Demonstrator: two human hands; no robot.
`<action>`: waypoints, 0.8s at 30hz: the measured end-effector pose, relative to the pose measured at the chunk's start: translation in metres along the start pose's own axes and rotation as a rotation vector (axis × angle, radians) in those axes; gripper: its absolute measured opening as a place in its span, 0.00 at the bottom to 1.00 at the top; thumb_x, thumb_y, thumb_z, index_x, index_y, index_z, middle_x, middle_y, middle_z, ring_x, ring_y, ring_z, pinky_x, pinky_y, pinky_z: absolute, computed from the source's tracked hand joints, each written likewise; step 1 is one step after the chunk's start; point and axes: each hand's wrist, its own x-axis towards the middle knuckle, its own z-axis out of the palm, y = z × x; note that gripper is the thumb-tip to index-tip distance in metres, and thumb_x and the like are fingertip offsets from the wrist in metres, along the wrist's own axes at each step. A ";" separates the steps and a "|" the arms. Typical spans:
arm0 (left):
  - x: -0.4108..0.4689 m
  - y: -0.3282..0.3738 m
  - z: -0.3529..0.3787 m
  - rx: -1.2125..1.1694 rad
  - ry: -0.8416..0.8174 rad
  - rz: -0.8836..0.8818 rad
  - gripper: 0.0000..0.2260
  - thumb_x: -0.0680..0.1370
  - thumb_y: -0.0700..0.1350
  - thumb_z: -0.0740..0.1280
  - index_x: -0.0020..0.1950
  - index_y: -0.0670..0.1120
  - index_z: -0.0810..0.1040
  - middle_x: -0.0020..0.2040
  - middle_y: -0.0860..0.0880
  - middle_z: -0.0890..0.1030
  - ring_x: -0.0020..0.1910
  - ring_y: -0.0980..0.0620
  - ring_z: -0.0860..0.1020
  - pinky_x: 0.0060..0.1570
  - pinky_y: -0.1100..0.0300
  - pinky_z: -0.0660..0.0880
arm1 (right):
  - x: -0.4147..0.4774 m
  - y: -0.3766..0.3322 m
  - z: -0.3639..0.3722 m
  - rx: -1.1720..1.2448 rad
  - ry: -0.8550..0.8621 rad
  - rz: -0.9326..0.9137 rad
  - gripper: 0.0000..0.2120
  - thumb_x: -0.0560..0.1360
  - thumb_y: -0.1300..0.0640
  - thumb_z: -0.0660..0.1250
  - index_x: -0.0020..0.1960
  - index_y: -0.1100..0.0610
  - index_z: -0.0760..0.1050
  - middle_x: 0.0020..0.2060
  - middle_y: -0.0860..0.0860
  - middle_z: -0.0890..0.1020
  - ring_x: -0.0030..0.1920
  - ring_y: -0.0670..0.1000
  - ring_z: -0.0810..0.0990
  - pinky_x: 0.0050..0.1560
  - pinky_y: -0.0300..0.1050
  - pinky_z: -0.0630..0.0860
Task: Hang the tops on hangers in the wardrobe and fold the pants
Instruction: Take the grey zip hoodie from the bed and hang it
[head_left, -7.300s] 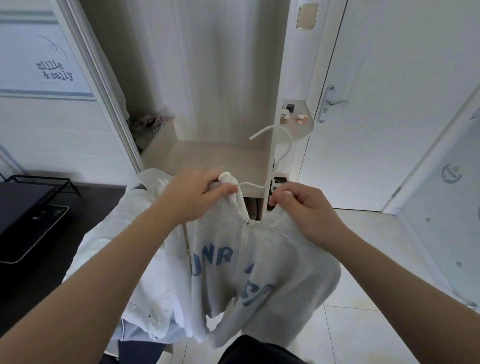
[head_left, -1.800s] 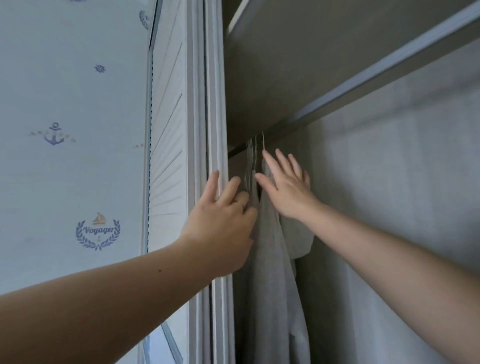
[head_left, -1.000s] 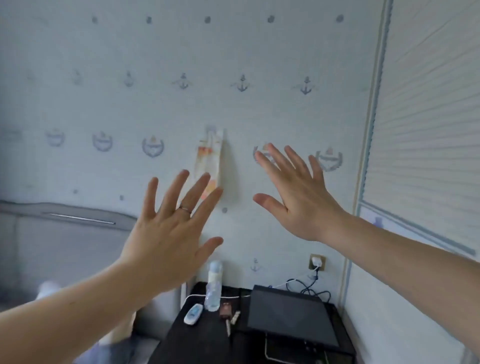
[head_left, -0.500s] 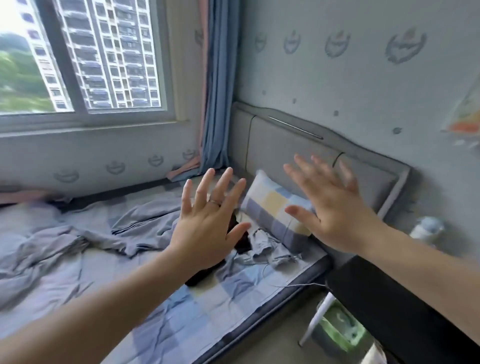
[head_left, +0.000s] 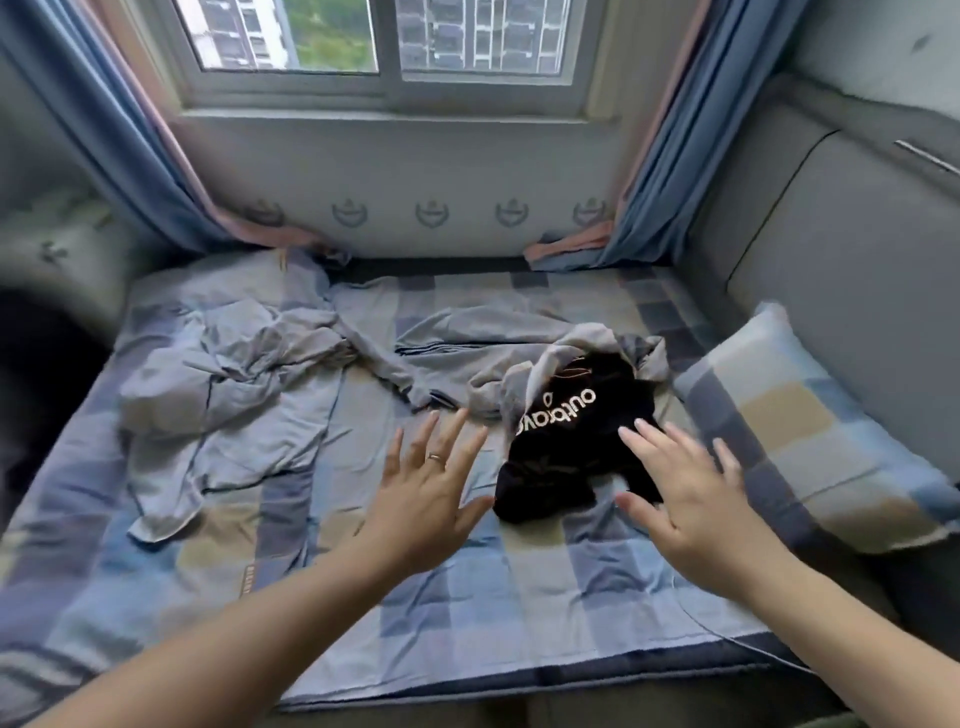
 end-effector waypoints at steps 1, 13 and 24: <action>0.007 -0.006 0.009 0.005 -0.033 -0.042 0.34 0.80 0.69 0.49 0.83 0.58 0.45 0.83 0.53 0.41 0.82 0.46 0.39 0.77 0.41 0.41 | 0.018 0.005 0.009 -0.004 -0.032 -0.025 0.40 0.72 0.27 0.35 0.81 0.42 0.50 0.80 0.41 0.52 0.80 0.45 0.46 0.77 0.57 0.40; 0.098 -0.106 0.090 -0.124 -0.280 -0.296 0.32 0.82 0.65 0.53 0.82 0.57 0.47 0.83 0.52 0.43 0.82 0.46 0.41 0.78 0.42 0.46 | 0.207 -0.008 0.117 0.126 -0.250 -0.070 0.30 0.81 0.38 0.55 0.81 0.43 0.53 0.80 0.41 0.55 0.80 0.46 0.49 0.78 0.55 0.46; 0.279 -0.275 0.418 -0.057 -0.281 -0.242 0.33 0.81 0.61 0.59 0.82 0.54 0.51 0.83 0.47 0.47 0.81 0.43 0.48 0.76 0.46 0.51 | 0.488 0.006 0.426 0.155 -0.168 -0.005 0.31 0.80 0.43 0.63 0.80 0.47 0.57 0.78 0.46 0.63 0.77 0.50 0.59 0.75 0.54 0.59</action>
